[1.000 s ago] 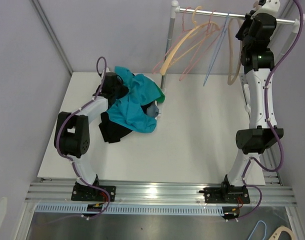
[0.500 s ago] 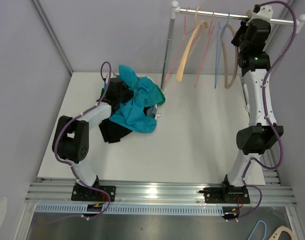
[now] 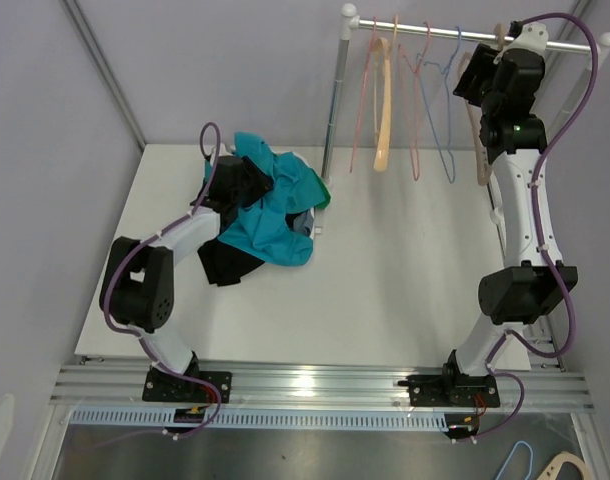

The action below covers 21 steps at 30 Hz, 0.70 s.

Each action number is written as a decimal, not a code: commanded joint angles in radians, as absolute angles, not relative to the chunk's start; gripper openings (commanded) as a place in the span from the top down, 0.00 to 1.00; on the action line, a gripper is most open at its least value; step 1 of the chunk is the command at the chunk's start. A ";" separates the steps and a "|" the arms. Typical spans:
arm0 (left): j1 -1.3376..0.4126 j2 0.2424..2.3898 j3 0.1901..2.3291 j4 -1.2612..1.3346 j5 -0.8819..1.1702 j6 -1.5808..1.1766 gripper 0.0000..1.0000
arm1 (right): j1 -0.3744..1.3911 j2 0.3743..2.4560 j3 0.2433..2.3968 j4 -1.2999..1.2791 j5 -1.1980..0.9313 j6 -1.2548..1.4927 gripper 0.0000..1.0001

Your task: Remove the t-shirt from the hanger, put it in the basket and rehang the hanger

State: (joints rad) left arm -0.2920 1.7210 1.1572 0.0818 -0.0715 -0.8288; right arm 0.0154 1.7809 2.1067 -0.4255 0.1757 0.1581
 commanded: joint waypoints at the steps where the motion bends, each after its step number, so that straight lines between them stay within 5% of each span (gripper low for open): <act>1: -0.305 1.637 1.131 0.049 -0.089 -0.811 0.35 | 0.012 1.707 2.092 -0.407 0.175 0.155 0.32; 2: -0.305 1.623 1.121 0.049 -0.100 -0.808 0.16 | 0.014 1.697 2.092 -0.403 0.172 0.152 0.31; 4: -0.305 1.589 1.117 0.055 -0.115 -0.790 0.01 | 0.014 1.697 2.118 -0.416 0.167 0.135 0.28; 15: -0.333 1.356 1.161 -0.038 -0.247 -0.652 0.01 | 0.017 1.597 2.142 -0.468 0.245 0.126 0.01; 21: -0.445 1.264 1.223 -0.159 -0.412 -0.546 0.01 | 0.017 1.450 2.057 -0.491 0.253 0.153 0.01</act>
